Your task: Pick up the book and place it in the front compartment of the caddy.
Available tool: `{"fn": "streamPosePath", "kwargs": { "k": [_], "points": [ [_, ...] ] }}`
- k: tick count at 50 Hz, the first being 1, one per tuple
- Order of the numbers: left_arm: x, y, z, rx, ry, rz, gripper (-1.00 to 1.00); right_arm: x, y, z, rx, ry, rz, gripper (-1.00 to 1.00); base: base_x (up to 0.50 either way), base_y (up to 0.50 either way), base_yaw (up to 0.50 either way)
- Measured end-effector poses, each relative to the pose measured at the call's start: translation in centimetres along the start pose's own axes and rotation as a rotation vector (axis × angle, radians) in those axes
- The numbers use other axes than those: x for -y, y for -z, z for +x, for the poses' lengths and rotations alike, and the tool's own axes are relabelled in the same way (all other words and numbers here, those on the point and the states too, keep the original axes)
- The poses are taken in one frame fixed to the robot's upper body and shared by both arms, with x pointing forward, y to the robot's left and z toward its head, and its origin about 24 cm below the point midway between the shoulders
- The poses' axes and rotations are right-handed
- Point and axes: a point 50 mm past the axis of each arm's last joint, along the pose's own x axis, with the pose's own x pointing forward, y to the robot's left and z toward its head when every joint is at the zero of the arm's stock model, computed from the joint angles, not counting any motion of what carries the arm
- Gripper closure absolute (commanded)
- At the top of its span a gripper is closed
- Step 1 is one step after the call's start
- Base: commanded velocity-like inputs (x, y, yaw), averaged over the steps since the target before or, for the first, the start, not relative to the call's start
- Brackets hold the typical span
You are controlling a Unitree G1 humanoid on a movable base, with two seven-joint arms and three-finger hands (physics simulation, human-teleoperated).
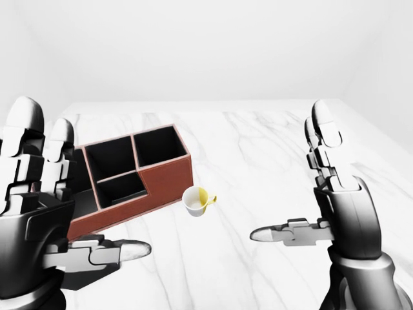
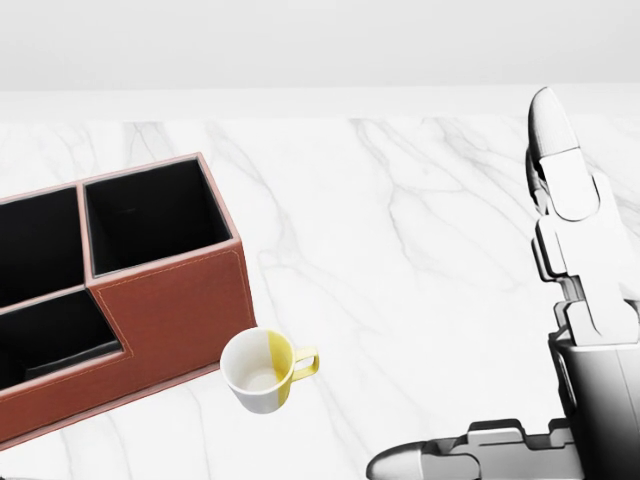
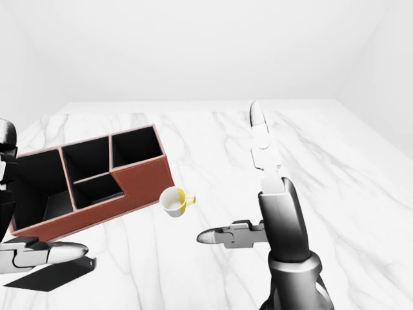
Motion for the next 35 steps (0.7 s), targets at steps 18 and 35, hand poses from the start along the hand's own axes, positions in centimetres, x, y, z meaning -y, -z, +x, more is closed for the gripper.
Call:
{"fn": "streamPosePath", "kwargs": {
  "k": [18, 35],
  "points": [
    [0.1, 1.5, -1.6, -0.157, 0.196, 0.423, -1.0, 0.2, 0.1, -0.2, 0.025, 0.016, 0.026, -1.0, 0.0, 0.0, 0.0],
    [-1.1, 2.0, -2.4, -0.286, 0.134, 0.533, -1.0, 0.3, 0.2, -0.5, 0.023, 0.028, 0.049, -1.0, 0.0, 0.0, 0.0]
  ]
}}
